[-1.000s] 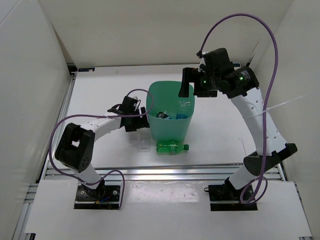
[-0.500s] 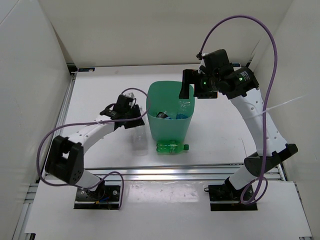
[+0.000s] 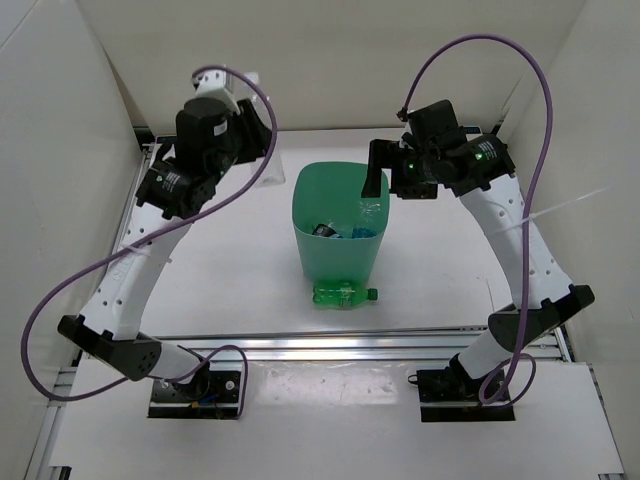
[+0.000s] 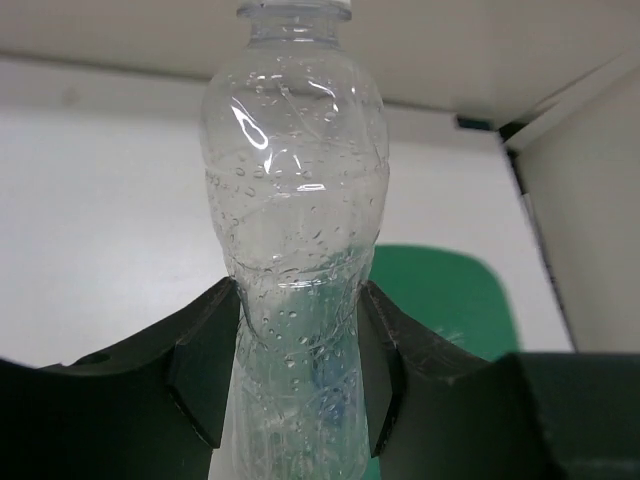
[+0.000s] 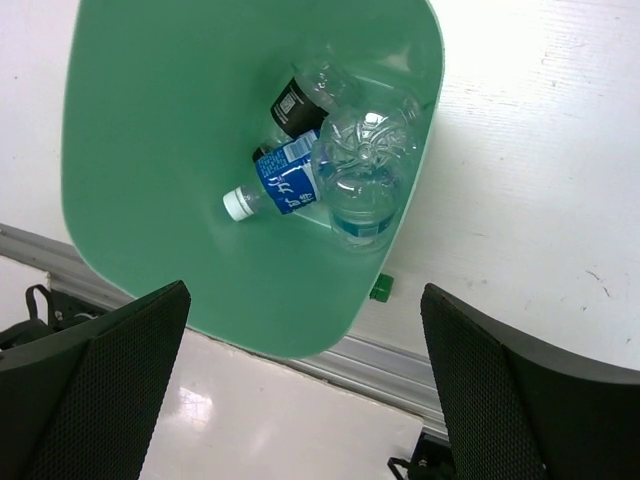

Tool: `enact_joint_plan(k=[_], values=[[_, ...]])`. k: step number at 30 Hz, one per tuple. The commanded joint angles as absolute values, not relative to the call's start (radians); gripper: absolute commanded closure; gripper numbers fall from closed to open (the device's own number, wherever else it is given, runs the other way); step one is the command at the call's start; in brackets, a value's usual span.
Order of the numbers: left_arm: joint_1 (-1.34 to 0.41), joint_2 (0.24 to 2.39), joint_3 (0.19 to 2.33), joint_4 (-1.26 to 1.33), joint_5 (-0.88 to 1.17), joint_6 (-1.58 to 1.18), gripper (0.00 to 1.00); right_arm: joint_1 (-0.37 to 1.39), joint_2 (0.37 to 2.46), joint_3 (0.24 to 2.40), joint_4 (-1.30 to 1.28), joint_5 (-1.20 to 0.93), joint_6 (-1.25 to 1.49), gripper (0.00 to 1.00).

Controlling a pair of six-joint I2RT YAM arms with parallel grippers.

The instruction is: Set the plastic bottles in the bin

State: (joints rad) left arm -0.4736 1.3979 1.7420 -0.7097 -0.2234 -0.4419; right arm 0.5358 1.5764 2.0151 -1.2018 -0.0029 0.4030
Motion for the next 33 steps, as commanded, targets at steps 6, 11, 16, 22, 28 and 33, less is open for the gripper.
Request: enact_joint_plan(k=[6,11,16,22,28,33], values=[[-0.645,1.657,2.056,-0.727,-0.071,-0.341,0.51,0.479,1.545,1.974,-1.177,0.040,0.445,0.00],[-0.709,1.632,1.946,-0.727,-0.078,-0.341,0.42,0.446,1.520,1.974,-1.167,0.080,0.456,0.00],[-0.718,1.474,1.862,-0.727,-0.187,-0.328,0.00,0.437,1.445,1.921,-1.152,0.069,0.474,0.00],[-0.707,1.346,1.901,-0.727,-0.379,-0.293,0.00,0.509,1.304,1.772,-0.941,-0.130,0.384,0.00],[-0.629,1.191,1.654,-0.791,-0.623,-0.356,0.00,0.911,1.374,1.831,-0.908,-0.096,0.063,0.00],[-0.534,1.101,1.526,-0.876,-0.666,-0.423,0.00,1.205,1.520,1.771,-0.967,0.100,-0.133,0.01]])
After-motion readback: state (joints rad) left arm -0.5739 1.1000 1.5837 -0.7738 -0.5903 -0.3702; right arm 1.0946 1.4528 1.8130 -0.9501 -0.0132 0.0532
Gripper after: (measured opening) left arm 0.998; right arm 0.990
